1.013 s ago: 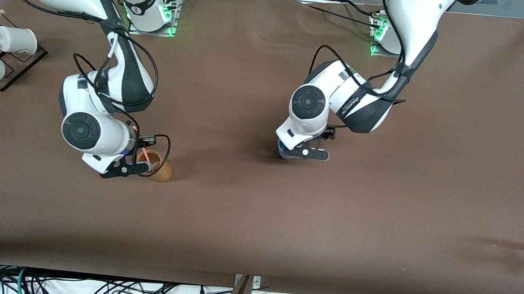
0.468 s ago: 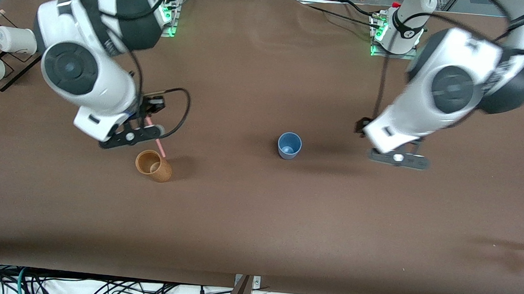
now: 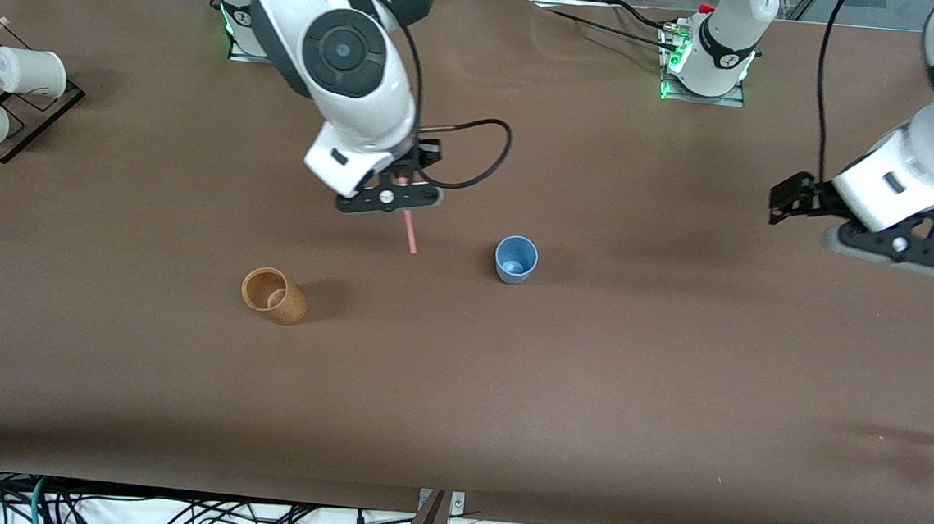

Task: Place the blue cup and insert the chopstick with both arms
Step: 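Move the pink chopstick over the blue cup and lower it inside with the right gripper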

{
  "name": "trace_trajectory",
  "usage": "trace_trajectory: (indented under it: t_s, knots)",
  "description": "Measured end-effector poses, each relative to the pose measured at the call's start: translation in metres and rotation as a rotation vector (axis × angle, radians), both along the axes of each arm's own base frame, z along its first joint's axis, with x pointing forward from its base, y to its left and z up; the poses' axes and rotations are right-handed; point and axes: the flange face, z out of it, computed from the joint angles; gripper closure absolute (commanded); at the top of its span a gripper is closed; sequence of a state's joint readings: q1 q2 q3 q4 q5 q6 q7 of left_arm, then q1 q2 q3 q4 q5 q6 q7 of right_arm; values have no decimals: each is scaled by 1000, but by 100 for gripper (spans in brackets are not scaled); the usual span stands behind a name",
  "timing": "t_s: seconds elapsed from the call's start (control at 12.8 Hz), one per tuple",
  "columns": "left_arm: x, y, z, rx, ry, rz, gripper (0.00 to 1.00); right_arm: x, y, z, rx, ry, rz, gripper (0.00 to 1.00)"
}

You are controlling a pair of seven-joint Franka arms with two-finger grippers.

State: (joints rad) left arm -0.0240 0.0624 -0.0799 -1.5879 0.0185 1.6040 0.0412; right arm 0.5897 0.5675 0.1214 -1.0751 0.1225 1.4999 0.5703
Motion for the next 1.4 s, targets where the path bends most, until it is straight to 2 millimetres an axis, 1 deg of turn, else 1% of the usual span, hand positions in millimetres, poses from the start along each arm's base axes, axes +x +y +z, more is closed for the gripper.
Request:
trace_trajectory:
  t_s: [0.08,0.31,0.47,0.55,0.7,1.01,1.09,1.17,1.4]
  knots:
    - [-8,4,3,1,-12,3,0,-5,16,-9,19,5,-26,100]
    - [-29,-17,1,2,-7,-36,0,-31,75,-43,40,-12,-74,100]
    - [-32,-24,1,2,-7,-49,0,-48,106,-67,49,-22,-102,100]
    - [-32,-25,1,2,-7,-51,0,-54,117,-75,53,-26,-113,100]
    - [-32,-23,1,2,-7,-47,0,-60,126,-86,52,-25,-120,100]
    - [-32,-21,1,2,-7,-43,0,-54,125,-94,54,-34,-133,100]
    - [-32,-21,1,2,-6,-43,0,-51,126,-96,63,-42,-138,95]
    - [-32,-21,1,2,-6,-43,0,-49,127,-100,69,-49,-142,71]
    - [-32,-21,1,2,-6,-43,0,-43,128,-111,77,-59,-153,25]
